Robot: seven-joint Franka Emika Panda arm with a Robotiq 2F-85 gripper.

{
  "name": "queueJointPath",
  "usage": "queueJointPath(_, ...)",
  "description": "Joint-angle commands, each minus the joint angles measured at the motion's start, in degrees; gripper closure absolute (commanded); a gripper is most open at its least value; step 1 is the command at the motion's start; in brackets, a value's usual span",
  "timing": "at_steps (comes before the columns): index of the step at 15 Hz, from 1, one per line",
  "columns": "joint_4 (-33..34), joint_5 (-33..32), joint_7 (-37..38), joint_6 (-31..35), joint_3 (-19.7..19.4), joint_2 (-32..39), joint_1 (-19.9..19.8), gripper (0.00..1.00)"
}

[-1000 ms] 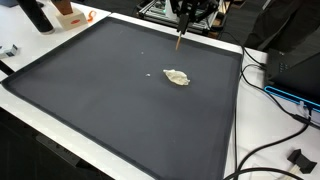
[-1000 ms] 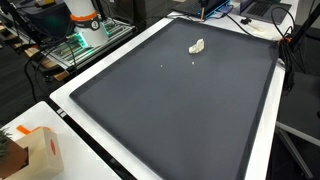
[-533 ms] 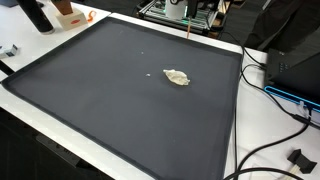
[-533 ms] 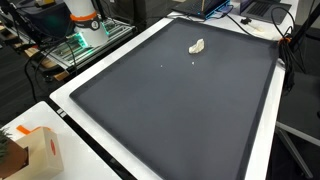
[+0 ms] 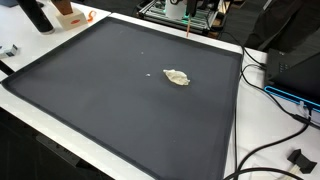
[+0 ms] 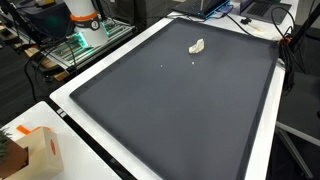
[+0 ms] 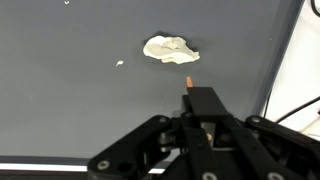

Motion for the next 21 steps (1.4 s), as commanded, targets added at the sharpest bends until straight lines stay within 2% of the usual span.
queueJointPath(1, 0.65, 1.3, -0.89, -0.41, -0.19, 1.5, -0.44, 0.97)
queueJointPath(5, -0.01, 3.03, -2.92, 1.45, -0.66, 4.44, -0.84, 0.97)
queueJointPath(12, -1.09, 8.95, -10.93, 4.83, -0.95, 8.95, -1.79, 0.97)
queueJointPath(21, -3.26, 14.36, -16.84, 9.86, -0.99, 11.4, -3.14, 0.97)
